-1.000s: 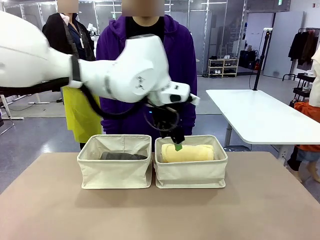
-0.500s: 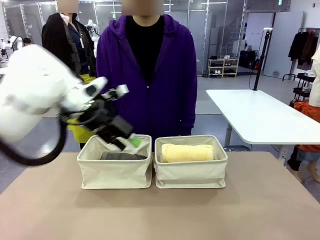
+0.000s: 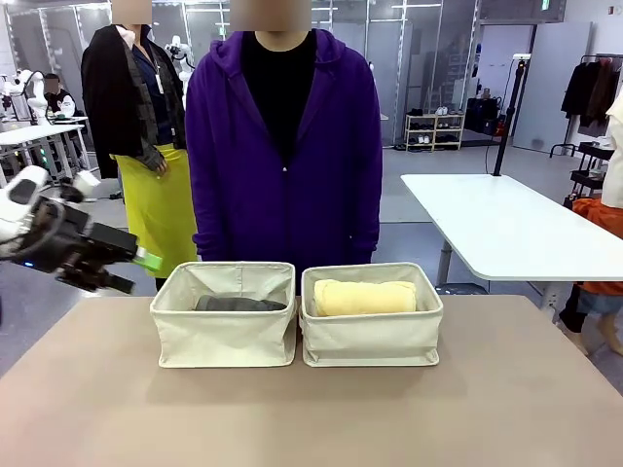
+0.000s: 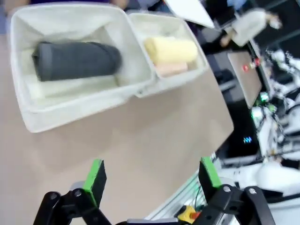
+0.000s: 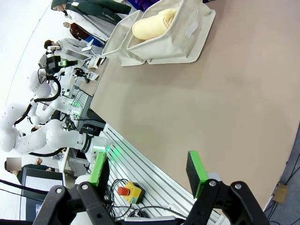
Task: Divide the towels into two baskets.
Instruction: Pick up one hotel-folded towel from the bottom of the table and place it in the Fabric basket indicated by the person.
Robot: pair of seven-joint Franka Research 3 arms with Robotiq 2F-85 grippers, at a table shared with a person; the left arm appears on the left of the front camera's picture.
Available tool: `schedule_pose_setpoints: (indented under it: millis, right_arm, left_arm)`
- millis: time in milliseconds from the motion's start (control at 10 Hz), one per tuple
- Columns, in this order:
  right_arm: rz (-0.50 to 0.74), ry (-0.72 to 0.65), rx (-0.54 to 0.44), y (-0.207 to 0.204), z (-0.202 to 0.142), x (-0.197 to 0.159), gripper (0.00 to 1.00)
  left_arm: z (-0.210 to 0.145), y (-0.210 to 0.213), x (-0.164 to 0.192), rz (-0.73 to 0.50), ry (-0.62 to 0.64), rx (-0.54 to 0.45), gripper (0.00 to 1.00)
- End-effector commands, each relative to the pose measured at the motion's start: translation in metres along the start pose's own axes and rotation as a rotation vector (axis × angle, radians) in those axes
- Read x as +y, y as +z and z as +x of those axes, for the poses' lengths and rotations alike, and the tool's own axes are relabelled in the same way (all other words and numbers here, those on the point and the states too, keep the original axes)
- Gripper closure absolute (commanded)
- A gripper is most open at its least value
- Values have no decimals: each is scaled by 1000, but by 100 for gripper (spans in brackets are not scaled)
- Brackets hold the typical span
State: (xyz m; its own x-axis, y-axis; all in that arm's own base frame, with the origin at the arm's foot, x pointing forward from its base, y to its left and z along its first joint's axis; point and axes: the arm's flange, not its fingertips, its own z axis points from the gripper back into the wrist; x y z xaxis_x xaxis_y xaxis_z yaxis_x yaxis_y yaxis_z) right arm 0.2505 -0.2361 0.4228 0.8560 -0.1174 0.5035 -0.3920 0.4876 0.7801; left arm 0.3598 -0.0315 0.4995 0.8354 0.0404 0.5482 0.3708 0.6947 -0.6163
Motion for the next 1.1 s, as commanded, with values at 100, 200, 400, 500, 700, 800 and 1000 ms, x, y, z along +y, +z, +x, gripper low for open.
schedule_pose_setpoints:
  millis: [100, 200, 400, 500, 700, 800, 1000]
  right_arm:
    - [10, 15, -13, 1, -1, 2, 17]
    - [10, 15, -13, 1, -1, 2, 17]
    - [10, 15, -13, 1, -1, 2, 17]
    - [10, 15, -13, 1, -1, 2, 17]
    - [10, 15, -13, 1, -1, 2, 17]
    - [10, 15, -13, 1, -1, 2, 17]
    - [10, 15, -13, 1, -1, 2, 17]
  left_arm:
    - [-84, 42, 32, -4, 109, -123, 0]
    - [-97, 56, 44, -2, 159, -140, 0]
    - [-118, 78, 62, -36, 189, -221, 0]
    - [-131, 87, 70, -11, 239, -266, 0]
    - [-148, 93, 83, 21, 286, -301, 0]
    - [-150, 95, 83, 39, 304, -328, 0]
    - [-158, 102, 92, 178, 384, -333, 0]
